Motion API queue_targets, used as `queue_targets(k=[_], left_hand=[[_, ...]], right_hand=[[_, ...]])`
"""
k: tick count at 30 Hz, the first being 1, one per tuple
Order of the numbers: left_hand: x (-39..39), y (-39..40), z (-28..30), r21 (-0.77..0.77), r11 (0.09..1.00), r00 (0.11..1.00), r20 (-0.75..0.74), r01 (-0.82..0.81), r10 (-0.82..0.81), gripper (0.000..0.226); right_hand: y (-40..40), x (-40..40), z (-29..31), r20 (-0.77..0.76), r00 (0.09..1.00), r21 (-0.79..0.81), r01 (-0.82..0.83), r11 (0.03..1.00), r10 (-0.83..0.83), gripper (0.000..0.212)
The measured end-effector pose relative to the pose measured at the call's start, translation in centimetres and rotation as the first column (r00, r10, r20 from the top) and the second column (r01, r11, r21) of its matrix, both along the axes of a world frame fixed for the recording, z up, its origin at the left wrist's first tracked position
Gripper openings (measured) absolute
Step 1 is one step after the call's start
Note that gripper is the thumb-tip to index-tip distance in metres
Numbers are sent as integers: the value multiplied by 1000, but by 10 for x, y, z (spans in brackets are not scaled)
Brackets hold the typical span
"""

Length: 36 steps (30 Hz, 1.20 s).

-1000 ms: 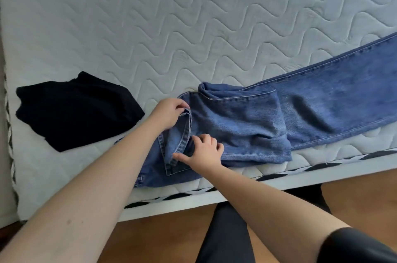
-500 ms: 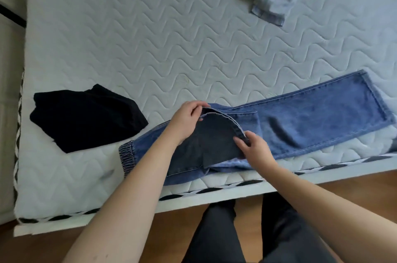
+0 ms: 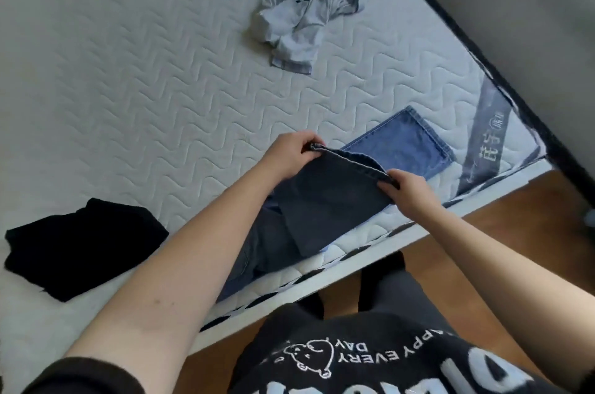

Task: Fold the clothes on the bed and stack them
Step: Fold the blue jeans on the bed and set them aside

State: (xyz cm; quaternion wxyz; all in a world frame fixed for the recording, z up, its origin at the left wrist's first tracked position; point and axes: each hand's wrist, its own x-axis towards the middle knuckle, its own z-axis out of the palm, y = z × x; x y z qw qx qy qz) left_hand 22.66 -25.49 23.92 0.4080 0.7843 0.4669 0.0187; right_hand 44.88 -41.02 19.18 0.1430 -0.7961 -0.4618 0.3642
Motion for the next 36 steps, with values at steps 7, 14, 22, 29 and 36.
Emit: queue_targets(k=[7, 14, 22, 29, 36], left_hand=[[172, 41, -18, 68, 991, 991, -87, 112, -106, 14], [304, 75, -89, -58, 991, 972, -193, 123, -132, 32], [364, 96, -184, -58, 992, 935, -332, 113, -126, 17], [382, 116, -254, -11, 981, 899, -398, 193, -181, 15], [387, 132, -286, -151, 981, 924, -342, 125, -170, 13]], right_hand=[[0, 127, -25, -46, 984, -38, 170, 985, -172, 31], [8, 226, -75, -120, 917, -138, 363, 921, -380, 26], [27, 264, -159, -158, 847, -291, 452, 843, -508, 21], [41, 268, -216, -26, 838, -304, 512, 803, -544, 23], [50, 270, -234, -69, 804, -311, 545, 779, -591, 40]])
